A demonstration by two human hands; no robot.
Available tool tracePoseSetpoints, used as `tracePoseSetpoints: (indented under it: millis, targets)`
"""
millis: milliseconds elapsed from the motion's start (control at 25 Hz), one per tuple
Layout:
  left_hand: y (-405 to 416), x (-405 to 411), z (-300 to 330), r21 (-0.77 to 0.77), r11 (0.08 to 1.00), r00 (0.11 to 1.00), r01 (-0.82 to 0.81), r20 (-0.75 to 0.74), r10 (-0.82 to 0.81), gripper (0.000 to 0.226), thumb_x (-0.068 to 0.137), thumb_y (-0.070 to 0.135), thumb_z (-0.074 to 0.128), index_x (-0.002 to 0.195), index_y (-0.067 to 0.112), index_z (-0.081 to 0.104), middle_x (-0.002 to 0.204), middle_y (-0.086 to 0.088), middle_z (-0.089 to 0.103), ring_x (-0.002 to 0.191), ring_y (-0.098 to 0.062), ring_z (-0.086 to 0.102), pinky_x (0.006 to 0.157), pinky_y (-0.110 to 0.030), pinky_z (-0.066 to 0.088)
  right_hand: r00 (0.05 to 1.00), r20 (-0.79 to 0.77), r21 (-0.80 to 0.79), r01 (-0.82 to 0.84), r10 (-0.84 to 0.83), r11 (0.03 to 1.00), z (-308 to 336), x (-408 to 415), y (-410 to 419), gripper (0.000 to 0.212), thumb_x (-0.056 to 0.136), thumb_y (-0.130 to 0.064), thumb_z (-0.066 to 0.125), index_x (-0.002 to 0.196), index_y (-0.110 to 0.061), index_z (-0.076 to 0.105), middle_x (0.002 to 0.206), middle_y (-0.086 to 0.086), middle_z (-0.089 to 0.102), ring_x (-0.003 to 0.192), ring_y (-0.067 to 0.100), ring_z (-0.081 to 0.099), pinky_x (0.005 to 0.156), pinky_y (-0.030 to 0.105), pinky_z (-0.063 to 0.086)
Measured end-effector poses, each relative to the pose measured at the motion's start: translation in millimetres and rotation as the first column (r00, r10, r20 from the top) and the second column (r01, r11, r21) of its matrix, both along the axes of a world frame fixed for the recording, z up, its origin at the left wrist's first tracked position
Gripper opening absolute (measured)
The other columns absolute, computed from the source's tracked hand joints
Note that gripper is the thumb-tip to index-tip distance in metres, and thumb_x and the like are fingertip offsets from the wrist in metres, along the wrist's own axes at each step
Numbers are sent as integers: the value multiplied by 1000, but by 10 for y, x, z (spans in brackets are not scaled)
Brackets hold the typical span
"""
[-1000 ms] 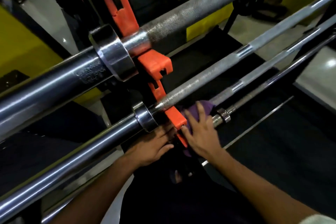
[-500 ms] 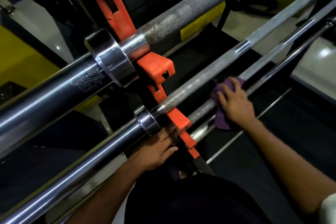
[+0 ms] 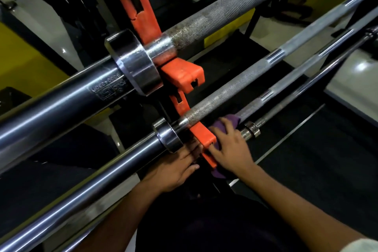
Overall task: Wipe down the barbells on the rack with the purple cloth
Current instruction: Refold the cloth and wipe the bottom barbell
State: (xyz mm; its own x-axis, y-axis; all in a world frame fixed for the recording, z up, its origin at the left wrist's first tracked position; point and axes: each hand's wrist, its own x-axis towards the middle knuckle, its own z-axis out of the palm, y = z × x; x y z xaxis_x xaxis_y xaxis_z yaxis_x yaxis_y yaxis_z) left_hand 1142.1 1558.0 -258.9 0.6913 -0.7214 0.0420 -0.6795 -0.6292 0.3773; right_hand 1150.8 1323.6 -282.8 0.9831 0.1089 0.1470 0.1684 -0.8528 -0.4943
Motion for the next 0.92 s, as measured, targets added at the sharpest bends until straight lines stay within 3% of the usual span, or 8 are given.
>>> tracePoseSetpoints:
  millis: [120,320,520,680,800,920]
  targets:
    - [12,-1,-9,50,999,999,-10,42,8,55,107,39,37,153,10,37,161,-8,32,148,-20,27,123,-23,12,996,-79,37,-29,32,999,13,-101,134,54,91,-60,40,134,-32,57,154,6,34,106,33,54,91,43,50]
    - [-13,-22,24,14,1000,1000,-8,6,8,54,105,35,42,152,10,38,159,-6,31,148,-18,26,121,-18,9,998,-44,61,-30,33,998,13,3,-87,51,94,-63,40,137,-38,49,154,-2,30,118,27,56,89,45,55]
    - [-18,-25,47,17,1000,1000,-11,28,11,55,105,37,42,154,13,35,160,2,24,149,-6,13,121,-16,8,971,-3,105,238,-239,966,-11,653,-873,41,98,-56,43,128,-30,52,145,1,35,112,34,59,94,48,53]
    - [-11,-29,45,-1,1000,1000,-3,13,3,55,106,40,40,156,17,31,163,9,17,151,-4,10,121,-18,10,944,-35,141,328,-327,934,3,923,-1179,42,99,-54,45,130,-27,53,143,0,36,114,37,58,98,51,50]
    - [2,-66,51,-16,1000,999,-23,22,24,56,106,43,40,157,22,29,164,10,17,151,-8,17,121,-17,13,968,6,303,239,-252,923,146,703,-1101,34,102,-40,51,131,-22,57,142,-2,40,122,21,53,105,45,46]
    - [-162,-167,144,-33,999,992,-39,115,43,56,103,45,42,154,23,34,154,1,41,138,-17,44,115,-27,33,998,69,492,-30,-5,870,331,204,-959,28,100,-24,60,126,-17,64,134,-3,53,126,11,52,111,29,39]
